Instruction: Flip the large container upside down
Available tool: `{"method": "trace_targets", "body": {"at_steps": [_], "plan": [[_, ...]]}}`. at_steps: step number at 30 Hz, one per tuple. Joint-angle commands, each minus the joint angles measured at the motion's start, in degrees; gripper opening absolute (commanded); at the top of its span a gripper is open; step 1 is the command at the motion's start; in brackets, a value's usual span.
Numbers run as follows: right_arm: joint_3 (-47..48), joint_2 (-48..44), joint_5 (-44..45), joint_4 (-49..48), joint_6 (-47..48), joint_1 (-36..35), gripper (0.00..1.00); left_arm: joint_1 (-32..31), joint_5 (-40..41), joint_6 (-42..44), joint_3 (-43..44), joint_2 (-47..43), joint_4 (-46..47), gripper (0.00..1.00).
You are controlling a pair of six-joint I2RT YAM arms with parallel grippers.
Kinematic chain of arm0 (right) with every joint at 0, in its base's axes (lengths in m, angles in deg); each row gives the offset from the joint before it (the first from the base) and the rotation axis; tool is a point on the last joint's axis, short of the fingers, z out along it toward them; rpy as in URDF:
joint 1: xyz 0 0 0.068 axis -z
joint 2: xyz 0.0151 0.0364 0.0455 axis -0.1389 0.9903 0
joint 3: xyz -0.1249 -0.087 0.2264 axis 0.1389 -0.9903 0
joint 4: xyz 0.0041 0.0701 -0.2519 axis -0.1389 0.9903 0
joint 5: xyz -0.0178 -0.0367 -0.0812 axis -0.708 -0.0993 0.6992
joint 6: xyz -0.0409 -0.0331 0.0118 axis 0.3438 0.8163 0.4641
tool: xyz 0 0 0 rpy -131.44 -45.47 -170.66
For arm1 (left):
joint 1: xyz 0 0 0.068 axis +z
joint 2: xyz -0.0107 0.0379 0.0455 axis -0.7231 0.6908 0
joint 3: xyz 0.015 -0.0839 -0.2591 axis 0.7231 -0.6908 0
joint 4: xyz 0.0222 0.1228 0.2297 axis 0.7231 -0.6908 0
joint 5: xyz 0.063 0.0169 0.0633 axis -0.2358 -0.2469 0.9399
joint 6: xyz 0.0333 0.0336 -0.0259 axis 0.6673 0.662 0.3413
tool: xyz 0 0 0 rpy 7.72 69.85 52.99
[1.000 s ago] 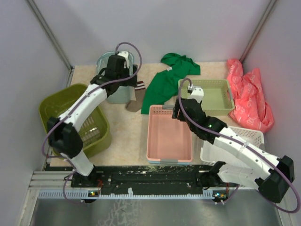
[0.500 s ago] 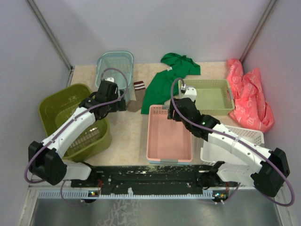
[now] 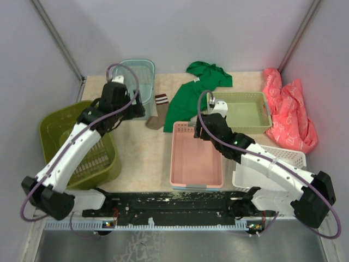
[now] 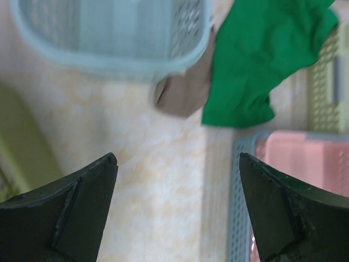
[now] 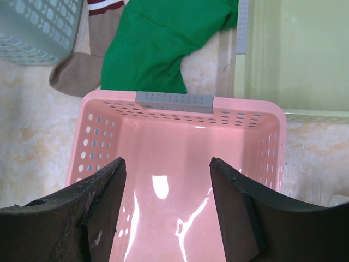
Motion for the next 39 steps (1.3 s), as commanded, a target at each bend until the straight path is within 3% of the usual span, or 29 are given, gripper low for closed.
{"method": "trace_targets", "body": {"at_steps": [1, 8, 13, 23, 25, 29, 32, 35, 39], "plan": [[0.78, -1.87, 0.61, -0.65, -0.91, 0.24, 0.64, -0.40, -1.87, 8.13, 11.93, 12.38, 10.66, 0.97], [-0.34, -5.18, 2.33, 2.15, -2.61, 0.24, 0.64, -0.11, 1.74, 14.78, 30.51, 34.12, 11.00, 0.92], [-0.81, -6.37, 3.15, 3.37, -2.95, 0.20, 0.64, 1.22, 0.82, 15.60, 32.51, 40.85, 11.67, 0.73], [0.19, -5.37, 4.03, 3.23, -2.02, 0.18, 0.64, 2.85, -3.30, 15.63, 31.01, 42.58, 13.74, 0.19], [0.77, -4.92, 4.15, 3.40, -1.77, 0.18, 0.64, 4.00, -7.69, 15.91, 31.83, 42.54, 13.79, 0.01], [1.03, -5.04, 5.42, 3.68, -1.57, 0.24, 0.64, 9.49, -34.37, 13.03, 30.39, 40.88, 19.07, 0.00], [0.58, -5.63, 6.35, 3.54, -2.06, 0.31, 0.64, 12.08, -47.98, 7.05, 28.03, 39.72, 25.99, 0.00], [0.43, -6.06, 6.44, 3.38, -2.31, 0.37, 0.64, 12.26, -56.40, -0.09, 27.28, 39.97, 31.27, 0.00], [1.07, -6.04, 6.98, 4.31, -2.58, 0.32, 0.64, 14.47, -60.92, -9.09, 26.56, 40.95, 35.16, 0.00]]}}
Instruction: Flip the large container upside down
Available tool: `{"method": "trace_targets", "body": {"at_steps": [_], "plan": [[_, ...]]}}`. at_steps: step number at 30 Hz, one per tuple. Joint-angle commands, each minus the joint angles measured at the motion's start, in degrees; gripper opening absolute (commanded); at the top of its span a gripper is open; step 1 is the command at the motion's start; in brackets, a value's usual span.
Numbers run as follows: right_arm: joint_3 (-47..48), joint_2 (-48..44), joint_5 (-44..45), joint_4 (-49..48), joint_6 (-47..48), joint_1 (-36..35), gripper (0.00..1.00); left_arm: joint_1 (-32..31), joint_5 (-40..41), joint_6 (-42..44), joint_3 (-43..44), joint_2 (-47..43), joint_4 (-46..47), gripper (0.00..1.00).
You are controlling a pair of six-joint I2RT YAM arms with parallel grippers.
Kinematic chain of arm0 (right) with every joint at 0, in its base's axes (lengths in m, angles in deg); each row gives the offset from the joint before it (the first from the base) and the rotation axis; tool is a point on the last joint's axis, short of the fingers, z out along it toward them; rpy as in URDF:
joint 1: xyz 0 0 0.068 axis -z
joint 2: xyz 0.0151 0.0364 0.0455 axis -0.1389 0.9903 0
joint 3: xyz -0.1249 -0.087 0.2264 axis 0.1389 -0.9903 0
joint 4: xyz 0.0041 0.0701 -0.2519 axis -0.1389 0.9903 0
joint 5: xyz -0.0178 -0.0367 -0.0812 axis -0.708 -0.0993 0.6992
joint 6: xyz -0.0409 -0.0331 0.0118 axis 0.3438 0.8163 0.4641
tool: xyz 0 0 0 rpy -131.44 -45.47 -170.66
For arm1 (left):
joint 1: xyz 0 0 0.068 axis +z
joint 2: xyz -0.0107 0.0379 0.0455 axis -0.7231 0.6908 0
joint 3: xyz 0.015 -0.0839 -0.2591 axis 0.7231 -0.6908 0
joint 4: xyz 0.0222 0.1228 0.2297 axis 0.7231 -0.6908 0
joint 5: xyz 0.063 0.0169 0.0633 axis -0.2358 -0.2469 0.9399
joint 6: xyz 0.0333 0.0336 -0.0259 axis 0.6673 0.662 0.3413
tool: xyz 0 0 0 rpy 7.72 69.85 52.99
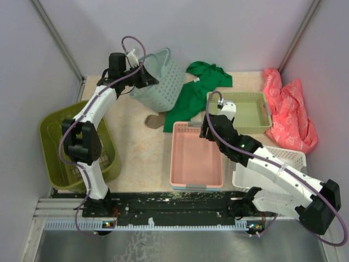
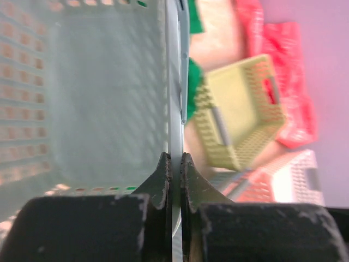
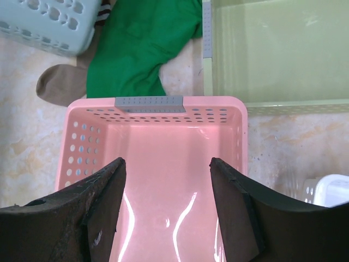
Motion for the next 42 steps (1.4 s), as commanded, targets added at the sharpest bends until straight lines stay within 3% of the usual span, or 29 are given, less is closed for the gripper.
{"method": "trace_targets", "body": {"at_steps": [1, 5, 6, 9, 11, 12, 19, 23, 27, 30, 35, 42], "plan": [[1.13, -1.48, 2.39, -0.20, -0.66, 0.32, 0.64, 1.43, -16.58, -13.77, -1.53, -0.45, 8.27, 0.00], [0.00, -2.81, 2.72, -0.55, -0.72, 0.33, 0.64, 6.74, -20.29, -17.66, -4.44, 0.44, 9.96, 0.00], [-0.16, -2.95, 2.62, -0.69, -0.74, 0.33, 0.64, 8.09, -20.17, -16.98, -4.83, 0.59, 8.97, 0.08], [0.05, -2.54, 2.23, -0.43, -0.44, 0.31, 0.64, 11.10, -14.17, -10.08, -4.07, 1.05, 2.07, 0.66], [0.52, -2.07, 2.00, -0.23, -0.33, 0.28, 0.64, 12.14, -7.23, -3.95, -1.08, 1.69, -7.65, 0.84], [0.73, -2.05, 1.98, -0.26, -0.11, 0.32, 0.64, 12.19, -3.79, -1.25, 0.59, 1.79, -10.75, 0.86], [0.70, -1.25, 1.70, -1.29, 0.39, 0.32, 0.64, 10.49, 16.72, 8.97, 3.64, -5.69, -17.11, 0.94], [0.37, -0.78, 1.27, -1.75, -0.20, 0.32, 0.64, 5.47, 28.76, 14.85, 0.75, -11.21, -14.91, 0.96], [0.13, -0.35, -0.01, -2.52, -0.34, 0.32, 0.64, -2.45, 40.60, 20.55, 3.43, -10.07, -15.03, 0.99], [0.74, 0.17, -0.50, -2.32, -0.32, 0.32, 0.64, -3.02, 41.51, 17.94, 9.75, -5.91, -16.96, 0.94], [0.79, -0.60, -1.11, -1.60, -0.79, 0.32, 0.63, -2.38, 41.51, 17.16, 15.98, -0.20, -11.66, 0.88], [0.26, -2.60, -0.42, 0.71, -1.68, 0.31, 0.63, 2.46, 42.41, 6.29, 31.56, 10.65, -14.74, 0.87]]}}
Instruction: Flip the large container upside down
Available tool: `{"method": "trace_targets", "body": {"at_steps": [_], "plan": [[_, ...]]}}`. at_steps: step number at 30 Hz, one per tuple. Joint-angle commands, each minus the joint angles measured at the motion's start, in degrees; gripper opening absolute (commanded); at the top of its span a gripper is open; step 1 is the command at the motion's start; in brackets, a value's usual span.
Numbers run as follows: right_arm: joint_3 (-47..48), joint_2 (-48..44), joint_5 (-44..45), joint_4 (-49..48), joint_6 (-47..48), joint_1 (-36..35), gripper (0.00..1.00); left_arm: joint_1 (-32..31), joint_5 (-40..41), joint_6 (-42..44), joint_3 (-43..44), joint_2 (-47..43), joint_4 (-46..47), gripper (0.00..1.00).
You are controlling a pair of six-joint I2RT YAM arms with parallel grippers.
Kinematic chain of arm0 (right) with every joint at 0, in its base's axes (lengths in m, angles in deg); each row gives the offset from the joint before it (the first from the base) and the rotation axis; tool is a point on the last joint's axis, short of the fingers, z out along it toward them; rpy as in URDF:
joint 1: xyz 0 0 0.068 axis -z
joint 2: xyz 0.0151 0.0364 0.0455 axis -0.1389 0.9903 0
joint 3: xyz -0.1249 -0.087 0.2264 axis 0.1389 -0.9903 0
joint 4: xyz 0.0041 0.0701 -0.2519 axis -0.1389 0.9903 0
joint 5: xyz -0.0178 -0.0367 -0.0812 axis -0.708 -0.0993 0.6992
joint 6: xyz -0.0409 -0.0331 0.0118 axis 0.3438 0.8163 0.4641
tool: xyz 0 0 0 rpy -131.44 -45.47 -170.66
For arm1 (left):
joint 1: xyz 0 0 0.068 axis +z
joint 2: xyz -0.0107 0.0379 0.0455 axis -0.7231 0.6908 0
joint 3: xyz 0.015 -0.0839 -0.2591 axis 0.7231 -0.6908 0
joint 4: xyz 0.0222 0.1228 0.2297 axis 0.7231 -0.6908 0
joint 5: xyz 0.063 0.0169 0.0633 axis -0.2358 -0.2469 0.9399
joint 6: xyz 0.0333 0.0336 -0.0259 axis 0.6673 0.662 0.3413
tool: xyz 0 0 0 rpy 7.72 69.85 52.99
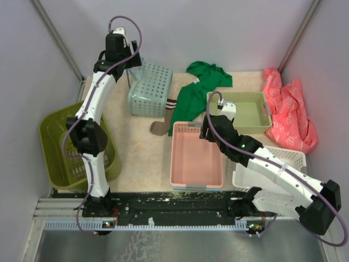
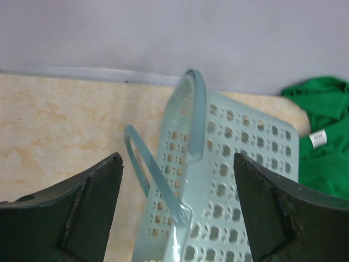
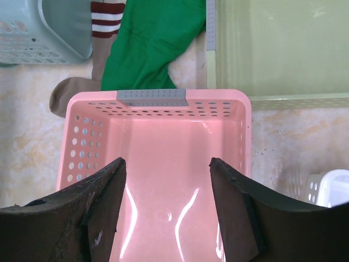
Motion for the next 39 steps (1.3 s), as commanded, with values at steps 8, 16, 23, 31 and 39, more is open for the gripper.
{"method": "trace_targets", "body": {"at_steps": [8, 16, 23, 31, 39], "plan": [[-0.16, -3.00, 0.77, 0.07, -0.96, 0.30, 0.63, 6.04, -0.26, -7.44, 8.29, 8.96, -3.05, 0.85], [-0.23, -2.15, -0.02, -0.93, -0.71, 0.32, 0.63, 6.34, 1.40, -4.58, -4.77, 1.99, -4.83, 0.86], [-0.23, -0.93, -0.83, -1.96, -0.08, 0.32, 0.63, 5.05, 0.35, -4.36, -12.92, -6.51, -7.14, 0.86], [-0.79, -0.94, -0.98, -2.18, -0.07, 0.30, 0.63, 4.36, -1.27, -7.59, -21.89, -13.84, -11.85, 0.85], [-0.85, -0.33, -1.37, -3.08, 0.32, 0.32, 0.63, 2.59, -13.33, -4.44, -18.62, -17.35, -14.55, 0.84]]}}
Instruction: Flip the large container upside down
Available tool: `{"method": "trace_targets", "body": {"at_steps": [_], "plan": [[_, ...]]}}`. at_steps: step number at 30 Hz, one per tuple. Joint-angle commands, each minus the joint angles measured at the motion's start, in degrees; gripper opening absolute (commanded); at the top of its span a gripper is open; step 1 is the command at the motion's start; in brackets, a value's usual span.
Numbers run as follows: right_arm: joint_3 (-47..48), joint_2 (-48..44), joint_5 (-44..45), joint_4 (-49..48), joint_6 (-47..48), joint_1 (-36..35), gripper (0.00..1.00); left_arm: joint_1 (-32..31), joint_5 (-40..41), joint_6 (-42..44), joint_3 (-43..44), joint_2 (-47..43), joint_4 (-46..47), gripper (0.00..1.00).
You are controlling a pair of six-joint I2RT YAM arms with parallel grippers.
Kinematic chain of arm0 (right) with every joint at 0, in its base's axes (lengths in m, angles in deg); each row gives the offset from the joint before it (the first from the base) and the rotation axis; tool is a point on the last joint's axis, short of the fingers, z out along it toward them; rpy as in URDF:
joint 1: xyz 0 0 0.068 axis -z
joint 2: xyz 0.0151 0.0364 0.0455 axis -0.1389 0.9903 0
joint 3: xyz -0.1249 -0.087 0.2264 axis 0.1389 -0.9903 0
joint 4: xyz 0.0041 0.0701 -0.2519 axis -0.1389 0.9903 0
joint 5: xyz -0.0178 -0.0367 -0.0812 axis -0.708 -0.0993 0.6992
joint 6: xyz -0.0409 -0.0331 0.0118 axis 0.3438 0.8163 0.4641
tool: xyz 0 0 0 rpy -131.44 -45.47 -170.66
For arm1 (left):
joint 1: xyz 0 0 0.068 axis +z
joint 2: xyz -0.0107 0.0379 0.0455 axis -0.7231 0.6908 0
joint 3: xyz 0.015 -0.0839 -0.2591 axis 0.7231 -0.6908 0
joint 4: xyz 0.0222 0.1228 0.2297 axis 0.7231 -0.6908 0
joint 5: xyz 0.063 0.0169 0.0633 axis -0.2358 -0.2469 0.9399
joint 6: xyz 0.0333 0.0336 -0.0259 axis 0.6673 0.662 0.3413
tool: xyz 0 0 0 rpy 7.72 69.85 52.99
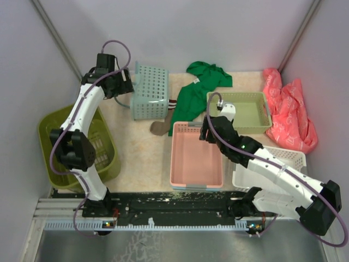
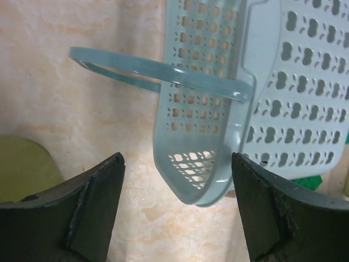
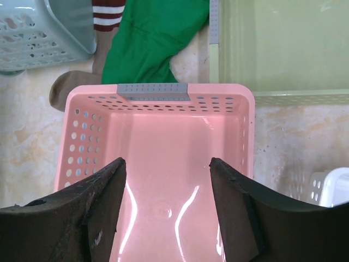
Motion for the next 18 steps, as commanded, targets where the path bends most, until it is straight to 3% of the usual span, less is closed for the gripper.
{"method": "trace_targets", "body": {"at_steps": [1, 6, 10, 14, 18], "plan": [[-0.04, 0.33, -0.40, -3.60, 0.62, 0.29, 0.63, -2.08, -6.46, 3.39, 4.28, -3.93, -0.14, 0.87], [0.52, 0.60, -0.83, -3.38, 0.69, 0.32, 0.63, -1.35, -4.24, 7.61, 4.66, -3.79, 11.46, 0.98], [0.58, -0.43, -0.49, -2.17, 0.61, 0.32, 0.63, 1.10, -5.27, 8.35, 7.58, 1.19, 16.26, 0.99], [0.49, -1.83, 0.40, -0.86, 0.55, 0.32, 0.63, 3.53, -11.72, 6.40, 13.08, 7.50, 16.16, 0.99], [0.52, -2.91, 1.39, 0.29, 0.52, 0.30, 0.63, 4.32, -20.69, 6.90, 19.35, 13.09, 9.94, 0.97]]}}
